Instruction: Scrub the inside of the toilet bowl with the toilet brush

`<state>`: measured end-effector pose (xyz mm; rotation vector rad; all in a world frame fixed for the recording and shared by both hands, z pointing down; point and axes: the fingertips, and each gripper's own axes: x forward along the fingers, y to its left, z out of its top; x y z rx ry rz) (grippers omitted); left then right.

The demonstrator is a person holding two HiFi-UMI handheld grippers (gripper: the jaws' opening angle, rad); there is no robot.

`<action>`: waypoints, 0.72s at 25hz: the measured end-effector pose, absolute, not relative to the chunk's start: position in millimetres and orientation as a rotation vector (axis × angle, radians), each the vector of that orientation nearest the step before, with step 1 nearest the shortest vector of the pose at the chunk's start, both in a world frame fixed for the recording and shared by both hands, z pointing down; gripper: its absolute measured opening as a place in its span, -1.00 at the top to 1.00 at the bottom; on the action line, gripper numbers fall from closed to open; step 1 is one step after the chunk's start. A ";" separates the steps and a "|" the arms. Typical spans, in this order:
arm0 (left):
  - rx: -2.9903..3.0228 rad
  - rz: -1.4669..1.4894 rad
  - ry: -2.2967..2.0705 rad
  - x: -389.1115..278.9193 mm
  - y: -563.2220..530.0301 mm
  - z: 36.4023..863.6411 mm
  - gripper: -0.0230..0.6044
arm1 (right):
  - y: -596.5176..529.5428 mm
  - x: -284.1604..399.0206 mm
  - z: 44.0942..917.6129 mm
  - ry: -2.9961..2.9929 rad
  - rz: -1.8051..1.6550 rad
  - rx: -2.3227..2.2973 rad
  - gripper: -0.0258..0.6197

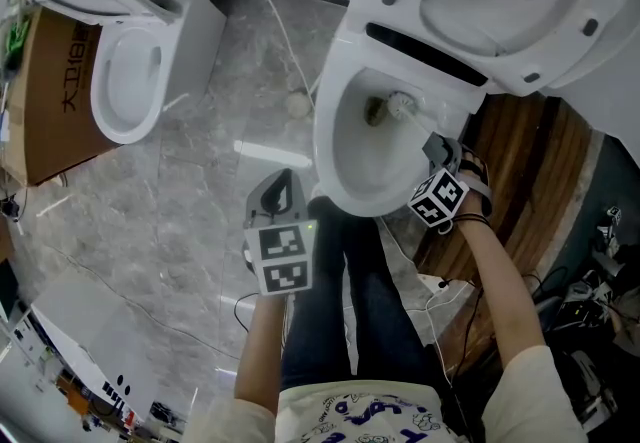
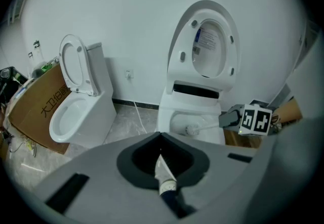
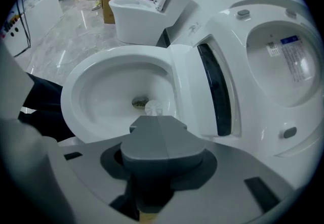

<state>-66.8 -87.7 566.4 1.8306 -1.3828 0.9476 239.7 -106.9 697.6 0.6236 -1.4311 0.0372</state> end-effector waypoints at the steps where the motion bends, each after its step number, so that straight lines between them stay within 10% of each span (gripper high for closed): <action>1: 1.832 0.949 -1.381 -66.7 -86.9 566.6 0.92 | -101.5 240.9 698.9 -1.426 0.047 0.622 0.38; 18: 1.837 0.944 -1.376 -63.9 -79.8 565.4 0.92 | -25.5 203.2 699.0 -1.350 0.369 0.694 0.39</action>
